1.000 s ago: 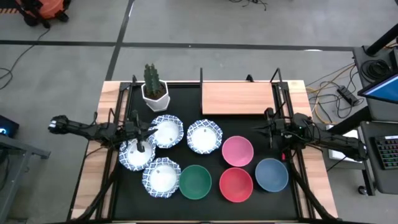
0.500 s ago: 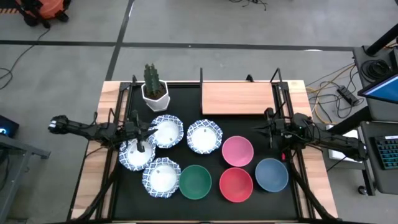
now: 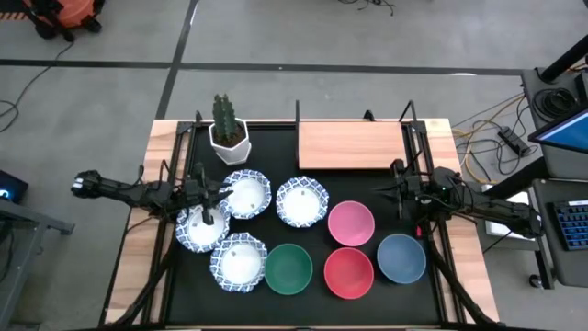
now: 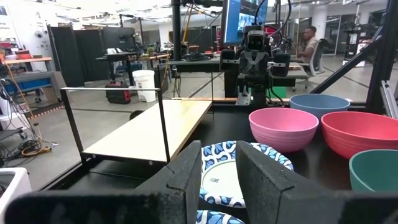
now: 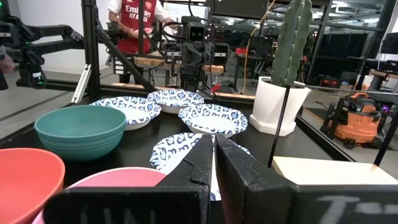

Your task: Place and stack bowls onto a shelf

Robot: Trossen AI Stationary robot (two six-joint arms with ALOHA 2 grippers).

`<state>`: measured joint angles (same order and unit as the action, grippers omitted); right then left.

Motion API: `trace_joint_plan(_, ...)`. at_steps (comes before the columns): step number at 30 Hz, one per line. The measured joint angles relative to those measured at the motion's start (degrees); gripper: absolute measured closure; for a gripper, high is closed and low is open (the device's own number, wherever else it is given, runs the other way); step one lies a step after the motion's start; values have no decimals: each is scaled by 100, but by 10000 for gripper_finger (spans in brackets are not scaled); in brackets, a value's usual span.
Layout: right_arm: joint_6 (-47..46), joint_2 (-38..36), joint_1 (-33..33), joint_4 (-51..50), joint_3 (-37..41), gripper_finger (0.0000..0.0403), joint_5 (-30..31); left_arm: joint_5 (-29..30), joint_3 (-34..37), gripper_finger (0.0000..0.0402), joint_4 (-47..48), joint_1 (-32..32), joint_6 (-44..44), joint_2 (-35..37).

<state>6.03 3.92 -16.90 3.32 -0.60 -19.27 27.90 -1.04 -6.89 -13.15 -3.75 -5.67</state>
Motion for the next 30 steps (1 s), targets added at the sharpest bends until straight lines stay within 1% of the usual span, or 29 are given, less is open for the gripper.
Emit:
trace_joint_plan(4, -69, -2, 1, 1, 0, 394, 0, 5, -2, 320, -255, 2, -44, -2)
trace_joint_plan(6, -559, -1, 2, -1, 0, 394, -7, 2, -2, 320, -559, 2, 60, -2)
trace_joint_plan(9, -1512, -1, 2, 39, 0, 394, -16, 0, -2, 320, -1088, 2, 850, -2)
trace_joint_plan(11, -1882, 0, 2, 152, 0, 394, -15, 0, -2, 320, -1466, 2, 1453, 0)
trace_joint_plan(13, -1972, 7, 2, 374, 0, 394, 42, 0, -6, 320, -1813, 2, 1758, 0)
trace_joint_plan(16, -2241, 1, 2, 759, 0, 394, 108, -1, -9, 320, -2251, 2, 1975, 0)
trace_joint_plan(19, -3044, 0, 2, 1178, 0, 394, 127, 0, -9, 320, -2465, 2, 1973, 0)
trace_joint_plan(21, -3366, -2, 2, 1392, 0, 394, 127, -2, -9, 320, -2494, 2, 2008, 0)
trace_joint_plan(25, -3407, -2, 2, 1551, 0, 394, 135, -2, -9, 320, -2462, 2, 2269, -45)
trace_joint_plan(28, -3262, -2, 1, 1638, 0, 394, 315, -2, -9, 320, -2442, 2, 2459, -147)
trace_joint_plan(30, -3295, -2, 2, 1628, 0, 394, 332, -8, -9, 320, -2429, -9, 2771, -275)
